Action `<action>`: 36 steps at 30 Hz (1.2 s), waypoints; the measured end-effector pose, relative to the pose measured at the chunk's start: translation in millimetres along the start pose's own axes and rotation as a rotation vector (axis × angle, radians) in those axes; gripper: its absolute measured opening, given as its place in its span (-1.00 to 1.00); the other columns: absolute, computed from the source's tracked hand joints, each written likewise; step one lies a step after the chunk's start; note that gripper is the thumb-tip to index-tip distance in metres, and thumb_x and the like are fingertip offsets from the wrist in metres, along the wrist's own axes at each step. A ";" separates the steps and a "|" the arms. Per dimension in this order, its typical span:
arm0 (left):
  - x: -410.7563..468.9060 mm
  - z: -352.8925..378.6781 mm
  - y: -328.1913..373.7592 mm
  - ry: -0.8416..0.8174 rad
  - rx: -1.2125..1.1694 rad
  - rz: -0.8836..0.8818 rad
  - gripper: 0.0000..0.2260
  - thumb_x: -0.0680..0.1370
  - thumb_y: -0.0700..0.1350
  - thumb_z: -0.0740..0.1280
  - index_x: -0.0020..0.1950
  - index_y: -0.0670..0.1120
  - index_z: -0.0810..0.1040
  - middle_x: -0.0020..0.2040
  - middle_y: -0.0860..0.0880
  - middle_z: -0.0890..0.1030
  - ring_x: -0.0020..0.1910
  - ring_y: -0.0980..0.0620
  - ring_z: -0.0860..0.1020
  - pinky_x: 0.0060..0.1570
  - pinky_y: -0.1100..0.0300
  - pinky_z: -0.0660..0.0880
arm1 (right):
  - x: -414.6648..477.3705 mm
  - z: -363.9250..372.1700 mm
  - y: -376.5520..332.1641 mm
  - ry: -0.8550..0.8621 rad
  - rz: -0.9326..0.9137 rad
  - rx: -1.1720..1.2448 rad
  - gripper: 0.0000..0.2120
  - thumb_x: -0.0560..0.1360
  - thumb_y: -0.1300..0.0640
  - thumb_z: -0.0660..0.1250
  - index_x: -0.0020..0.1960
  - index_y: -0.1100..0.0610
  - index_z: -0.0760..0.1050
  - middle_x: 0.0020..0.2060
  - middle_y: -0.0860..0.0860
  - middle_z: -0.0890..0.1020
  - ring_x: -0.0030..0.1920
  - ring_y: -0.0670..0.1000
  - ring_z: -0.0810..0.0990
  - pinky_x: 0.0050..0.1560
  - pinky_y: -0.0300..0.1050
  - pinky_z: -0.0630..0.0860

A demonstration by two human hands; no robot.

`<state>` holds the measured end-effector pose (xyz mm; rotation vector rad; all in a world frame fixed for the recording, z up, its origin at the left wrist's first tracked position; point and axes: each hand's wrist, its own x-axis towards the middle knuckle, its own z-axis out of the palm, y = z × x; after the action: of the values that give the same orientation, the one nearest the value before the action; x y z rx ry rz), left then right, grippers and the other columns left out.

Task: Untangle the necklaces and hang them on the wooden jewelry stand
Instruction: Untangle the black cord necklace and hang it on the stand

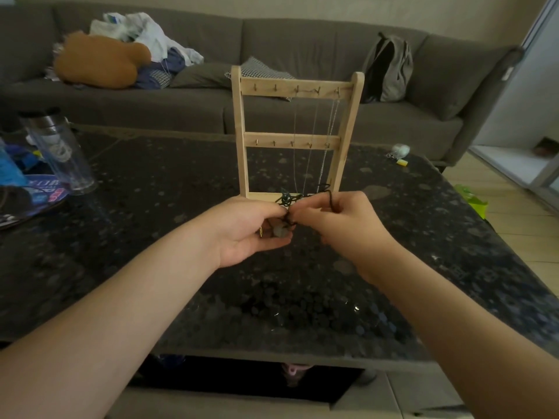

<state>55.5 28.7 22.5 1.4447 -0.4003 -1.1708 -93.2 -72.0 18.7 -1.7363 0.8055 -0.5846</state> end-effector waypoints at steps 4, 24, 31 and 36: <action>2.9 -0.1 -2.8 0.019 0.090 0.046 -0.85 0.63 -0.35 0.43 0.17 -0.26 0.72 0.02 -0.21 0.78 -0.03 -0.02 0.75 0.07 0.06 0.74 | 5.0 -0.5 6.9 -0.006 -0.225 -0.211 -0.88 0.60 0.13 0.50 0.09 -0.06 0.74 -0.50 -0.09 0.39 -0.45 -0.09 0.31 -0.37 -0.25 0.36; 6.3 -3.6 -5.6 0.040 0.208 0.079 -0.75 0.69 -0.45 0.23 0.14 -0.25 0.68 0.03 -0.24 0.73 -0.08 -0.10 0.77 -0.09 0.08 0.74 | 7.1 -2.6 6.4 -0.067 -0.010 0.187 -0.84 0.73 0.12 0.30 0.00 0.04 0.60 -0.11 -0.05 0.70 0.00 -0.01 0.63 0.01 -0.03 0.47; -2.8 1.4 -0.7 0.014 0.027 -0.033 -0.81 0.70 -0.38 0.23 0.12 -0.30 0.64 -0.08 -0.26 0.70 -0.16 -0.13 0.74 -0.20 0.05 0.74 | 6.5 1.3 7.8 -0.019 -0.063 0.190 -0.85 0.75 0.09 0.28 0.11 0.09 0.61 -0.06 -0.01 0.74 -0.02 -0.03 0.68 0.02 -0.03 0.53; -4.5 1.1 1.9 -0.006 -0.142 -0.080 -0.78 0.71 -0.28 0.22 0.28 -0.27 0.61 -0.17 -0.20 0.73 -0.26 -0.07 0.76 -0.21 0.04 0.74 | 4.8 -0.5 5.2 -0.010 -0.059 0.174 -0.85 0.75 0.09 0.27 0.15 0.10 0.60 -0.06 -0.07 0.79 -0.07 -0.11 0.70 0.02 -0.07 0.53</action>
<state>53.3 31.2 26.3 1.3441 -0.2600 -1.2432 -91.6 -77.0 13.9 -1.6064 0.6779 -0.6651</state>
